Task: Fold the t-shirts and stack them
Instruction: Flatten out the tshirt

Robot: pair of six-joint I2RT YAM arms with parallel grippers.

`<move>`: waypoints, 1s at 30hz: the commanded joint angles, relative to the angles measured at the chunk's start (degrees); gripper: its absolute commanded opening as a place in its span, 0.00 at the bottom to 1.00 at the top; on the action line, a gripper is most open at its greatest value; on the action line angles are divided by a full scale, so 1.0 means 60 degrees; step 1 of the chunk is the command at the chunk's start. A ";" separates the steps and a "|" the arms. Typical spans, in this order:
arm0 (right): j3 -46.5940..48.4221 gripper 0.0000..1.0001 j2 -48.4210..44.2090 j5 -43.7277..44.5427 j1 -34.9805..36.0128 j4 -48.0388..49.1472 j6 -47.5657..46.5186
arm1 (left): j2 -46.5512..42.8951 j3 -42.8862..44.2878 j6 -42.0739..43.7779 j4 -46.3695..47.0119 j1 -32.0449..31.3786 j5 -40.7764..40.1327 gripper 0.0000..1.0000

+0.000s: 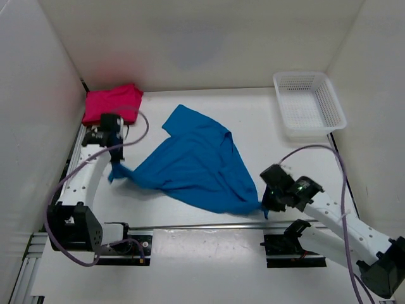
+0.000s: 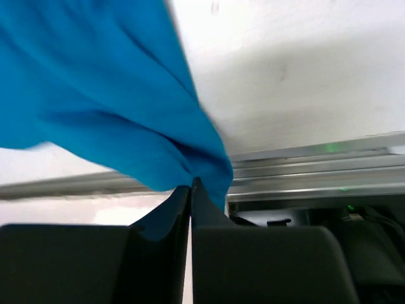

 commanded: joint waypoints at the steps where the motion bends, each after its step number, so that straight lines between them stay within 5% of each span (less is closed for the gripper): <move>1: 0.2541 0.00 -0.0071 0.1711 -0.0906 -0.0358 -0.0448 | 0.0031 0.3401 -0.0009 0.0651 -0.0088 -0.0154 0.10; 6: 0.6975 0.00 0.0764 0.2871 -0.2709 -0.1444 -0.3129 | 0.0558 0.7897 -0.0009 0.0459 -0.0277 0.0286 0.10; 10: 0.8534 0.00 0.0853 0.2550 -0.3416 -0.1533 -0.4274 | 0.0357 0.8566 -0.0009 0.0034 -0.0467 0.0373 0.10; 18: 0.8804 0.00 0.0940 0.1744 -0.3710 -0.1271 -0.4715 | -0.0114 0.7629 -0.0009 0.0370 -0.0571 -0.0094 0.10; 22: 0.8305 0.00 0.1365 0.1320 -0.3710 -0.0670 -0.4904 | 0.0909 0.7526 -0.0009 0.0547 -0.0571 0.0197 0.10; 28: 0.7192 0.00 0.2813 -0.0349 -0.4499 0.0689 -0.5403 | 0.4582 0.8066 -0.0009 0.0372 -0.0571 0.0302 0.10; 30: 0.6972 0.00 0.3663 -0.0759 -0.4734 0.1072 -0.5490 | 0.6392 0.8998 -0.0009 0.0153 -0.0571 0.0141 0.22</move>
